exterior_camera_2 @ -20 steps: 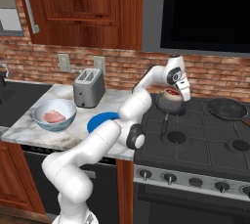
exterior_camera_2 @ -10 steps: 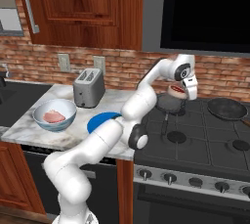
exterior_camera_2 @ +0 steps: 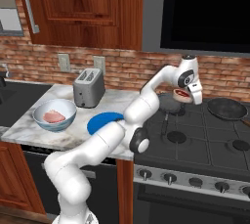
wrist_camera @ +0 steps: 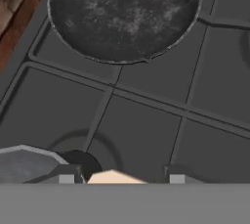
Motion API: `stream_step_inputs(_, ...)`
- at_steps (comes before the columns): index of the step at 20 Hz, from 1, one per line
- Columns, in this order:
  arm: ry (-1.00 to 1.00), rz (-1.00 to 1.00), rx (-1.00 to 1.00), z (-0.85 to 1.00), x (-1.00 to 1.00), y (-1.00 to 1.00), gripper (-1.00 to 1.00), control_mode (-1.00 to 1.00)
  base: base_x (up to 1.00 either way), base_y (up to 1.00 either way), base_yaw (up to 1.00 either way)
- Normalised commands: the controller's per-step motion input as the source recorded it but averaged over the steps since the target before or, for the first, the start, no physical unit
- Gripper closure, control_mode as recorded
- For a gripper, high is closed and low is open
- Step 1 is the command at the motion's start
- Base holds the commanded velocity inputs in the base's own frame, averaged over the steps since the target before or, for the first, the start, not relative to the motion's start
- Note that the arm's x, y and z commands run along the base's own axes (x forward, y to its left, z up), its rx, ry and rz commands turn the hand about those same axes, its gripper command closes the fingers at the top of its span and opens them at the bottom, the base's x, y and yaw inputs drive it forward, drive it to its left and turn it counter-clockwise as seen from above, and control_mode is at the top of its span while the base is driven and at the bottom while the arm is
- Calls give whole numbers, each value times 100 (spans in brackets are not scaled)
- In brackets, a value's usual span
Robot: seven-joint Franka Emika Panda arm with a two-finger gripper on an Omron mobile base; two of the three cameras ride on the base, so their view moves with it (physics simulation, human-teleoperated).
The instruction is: Place one of the steaks on the plate and the other in the bowl. Then place the bowl in the fridge.
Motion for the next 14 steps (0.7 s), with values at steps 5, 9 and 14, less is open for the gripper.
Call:
stream_step_inputs(5,-27,10,-6,-10,-16,-2,100,-100,0,0,0)
stream_step_inputs(9,-23,11,-8,-4,-51,-30,100,-100,0,0,0)
stream_step_inputs(14,-11,17,1,-51,-54,-67,100,-100,0,0,0)
